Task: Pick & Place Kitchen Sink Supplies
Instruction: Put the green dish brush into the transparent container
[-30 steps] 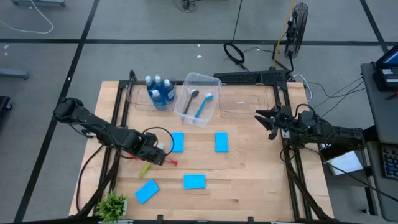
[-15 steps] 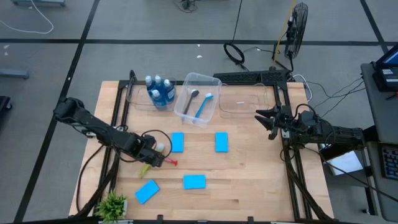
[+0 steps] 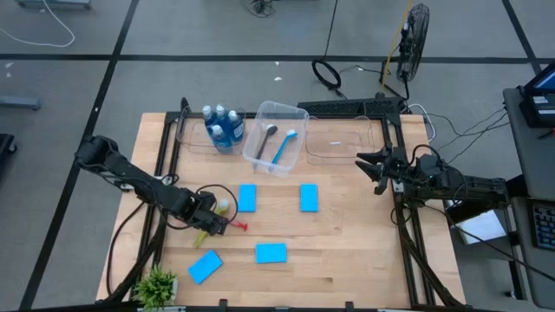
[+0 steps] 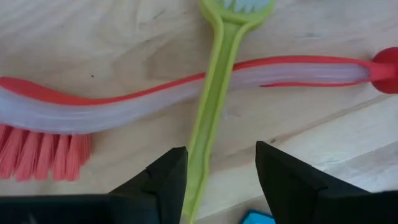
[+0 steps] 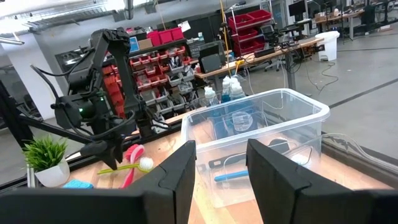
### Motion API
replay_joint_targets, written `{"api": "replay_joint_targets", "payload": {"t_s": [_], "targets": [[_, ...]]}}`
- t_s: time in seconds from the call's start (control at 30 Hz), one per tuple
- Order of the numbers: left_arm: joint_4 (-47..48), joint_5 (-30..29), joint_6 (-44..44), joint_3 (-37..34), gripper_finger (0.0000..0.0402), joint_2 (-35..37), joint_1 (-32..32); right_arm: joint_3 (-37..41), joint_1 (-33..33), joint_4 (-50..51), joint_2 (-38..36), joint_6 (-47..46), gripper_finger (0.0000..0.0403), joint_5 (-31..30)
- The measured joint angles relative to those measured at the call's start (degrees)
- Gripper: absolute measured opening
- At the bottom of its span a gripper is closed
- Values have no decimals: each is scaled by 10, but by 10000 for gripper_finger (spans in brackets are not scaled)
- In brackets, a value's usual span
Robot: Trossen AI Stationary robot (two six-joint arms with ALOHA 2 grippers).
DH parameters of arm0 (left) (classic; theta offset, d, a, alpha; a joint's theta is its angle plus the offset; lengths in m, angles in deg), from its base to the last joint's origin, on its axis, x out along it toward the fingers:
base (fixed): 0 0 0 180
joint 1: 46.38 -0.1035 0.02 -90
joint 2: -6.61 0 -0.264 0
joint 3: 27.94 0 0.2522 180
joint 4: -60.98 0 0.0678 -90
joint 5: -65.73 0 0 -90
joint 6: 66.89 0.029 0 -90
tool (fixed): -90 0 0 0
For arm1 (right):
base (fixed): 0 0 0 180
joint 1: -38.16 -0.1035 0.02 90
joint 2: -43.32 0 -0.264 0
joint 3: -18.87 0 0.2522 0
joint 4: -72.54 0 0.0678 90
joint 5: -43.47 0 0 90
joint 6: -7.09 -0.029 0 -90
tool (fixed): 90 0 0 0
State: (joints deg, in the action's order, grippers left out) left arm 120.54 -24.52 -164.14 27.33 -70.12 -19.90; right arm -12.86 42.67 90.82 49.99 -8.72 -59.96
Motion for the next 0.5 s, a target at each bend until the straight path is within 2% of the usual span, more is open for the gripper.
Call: {"api": "replay_joint_targets", "payload": {"t_s": [0.3,0.5], "targets": [[6,-2,6,0,206,-40,1,0,0,0,0,0,130,0],[0,14,7,0,193,-62,1,0,0,0,0,0,130,0]]}}
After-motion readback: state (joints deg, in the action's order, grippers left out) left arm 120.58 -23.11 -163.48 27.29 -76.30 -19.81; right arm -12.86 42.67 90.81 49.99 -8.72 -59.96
